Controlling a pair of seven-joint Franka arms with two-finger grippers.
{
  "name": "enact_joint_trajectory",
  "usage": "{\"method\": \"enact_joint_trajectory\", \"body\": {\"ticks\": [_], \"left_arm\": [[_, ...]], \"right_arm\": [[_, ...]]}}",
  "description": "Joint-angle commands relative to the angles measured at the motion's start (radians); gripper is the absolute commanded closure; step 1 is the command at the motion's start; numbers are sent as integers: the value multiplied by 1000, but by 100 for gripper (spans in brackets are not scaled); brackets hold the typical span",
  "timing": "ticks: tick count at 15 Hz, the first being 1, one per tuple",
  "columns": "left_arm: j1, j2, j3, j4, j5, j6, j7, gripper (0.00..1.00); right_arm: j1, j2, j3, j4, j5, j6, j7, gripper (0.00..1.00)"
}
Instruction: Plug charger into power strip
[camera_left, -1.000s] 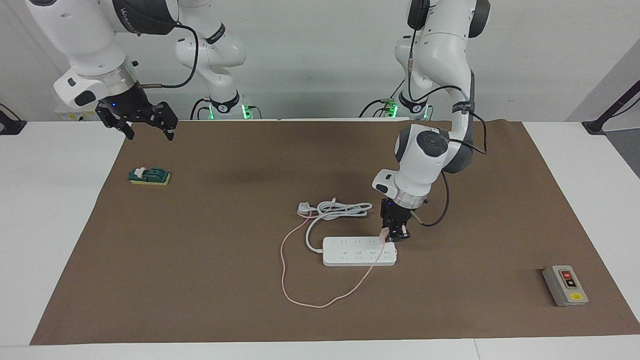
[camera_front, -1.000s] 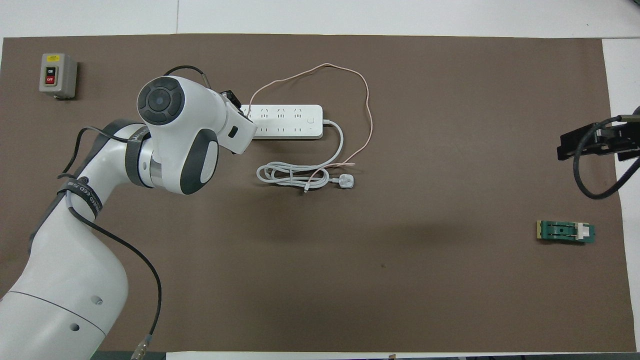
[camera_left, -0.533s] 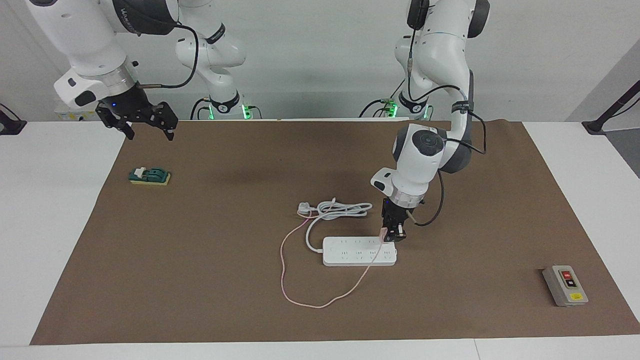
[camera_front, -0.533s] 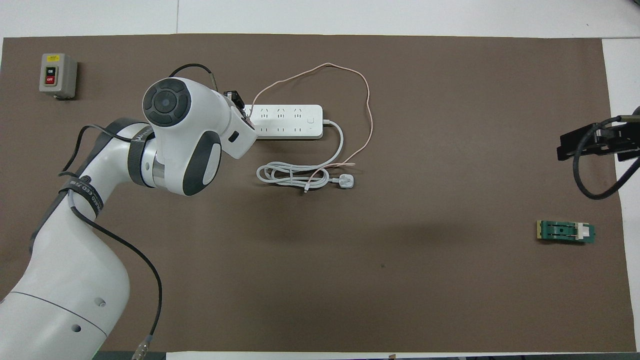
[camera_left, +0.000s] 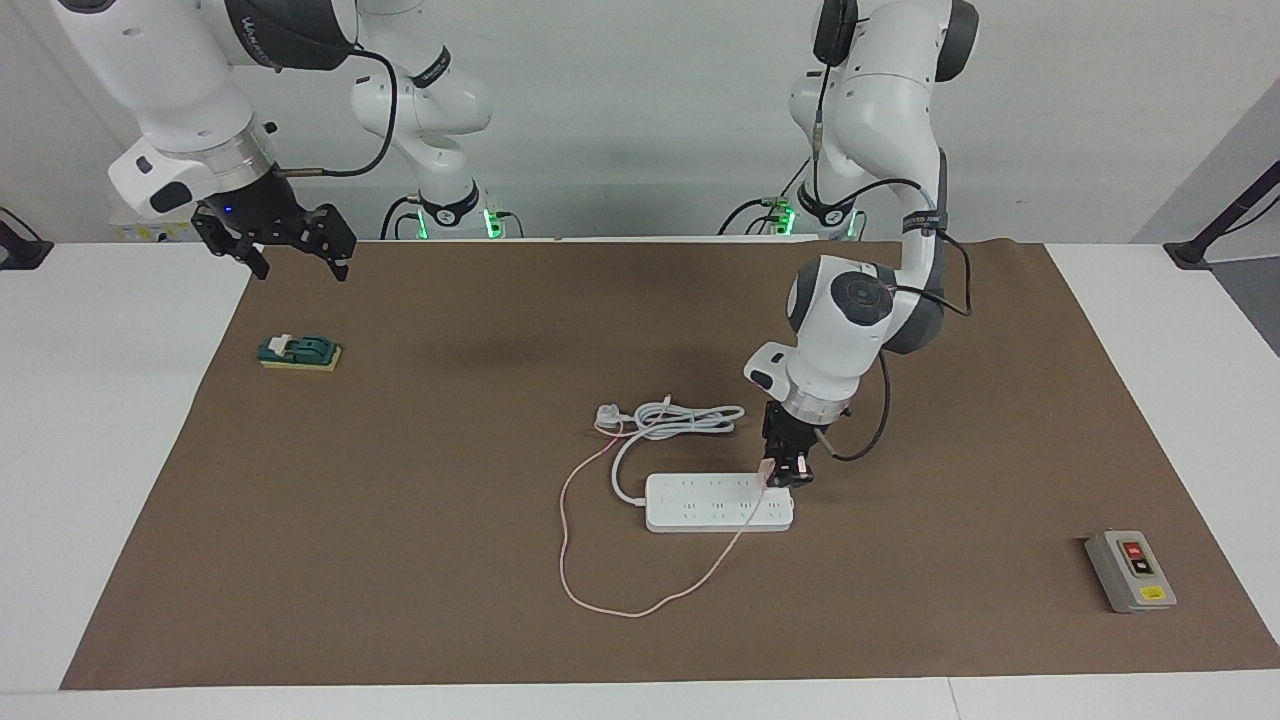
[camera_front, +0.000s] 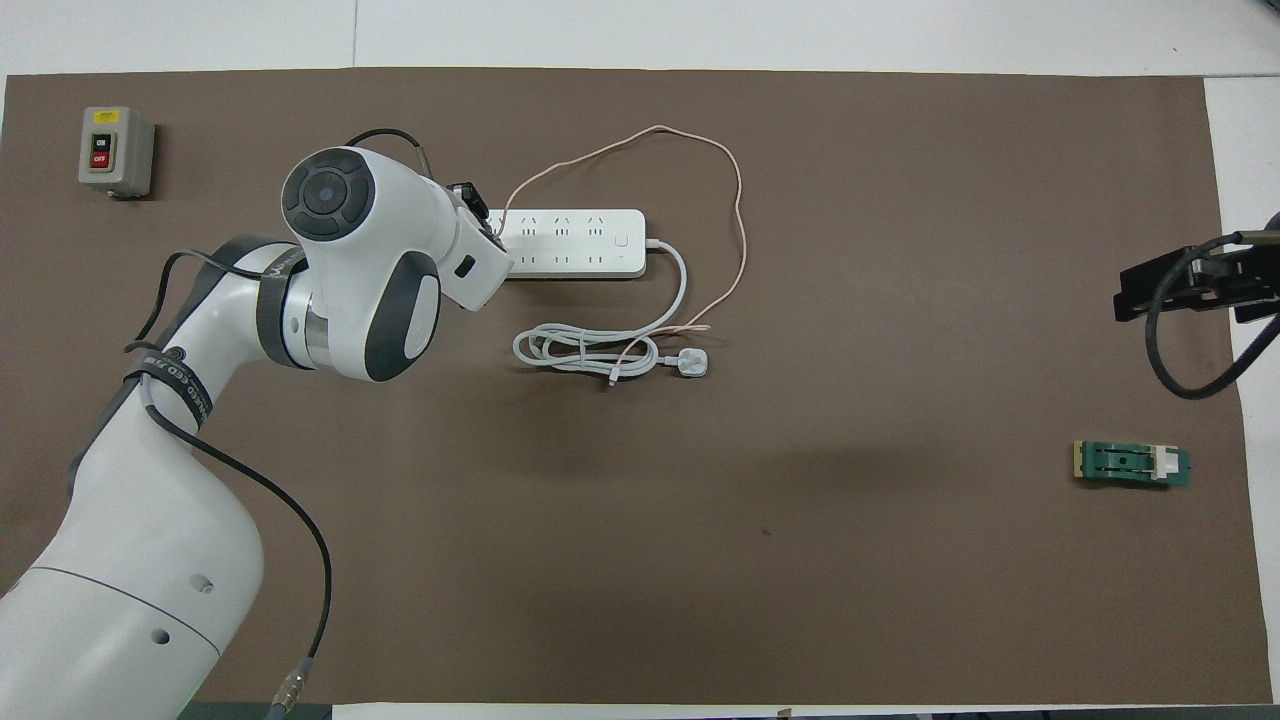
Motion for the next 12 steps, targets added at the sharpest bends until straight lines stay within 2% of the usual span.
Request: {"method": "enact_joint_trajectory", "body": {"ticks": [1,5,7,10,12], "left_arm": [[20,79,-5,77,-50,-84,13,100],[15,171,-5,215,-44,-220,13,100],[9,173,-2,213,-37,-197,24,100],[-2,170,-2,173,-40,-93,137,100],[-5,170,-1,173,-39,-85,194,100]], "right_arm": [[-13,-27,14,-28,-12,2,15,0],[-11,-26,14,-30,-12,0,15,0],[-11,-27,14,-28,-12,2,15,0],[-11,-27,14,-28,-12,2,15,0],[-13,-27,14,-28,-12,0,15,0]]}}
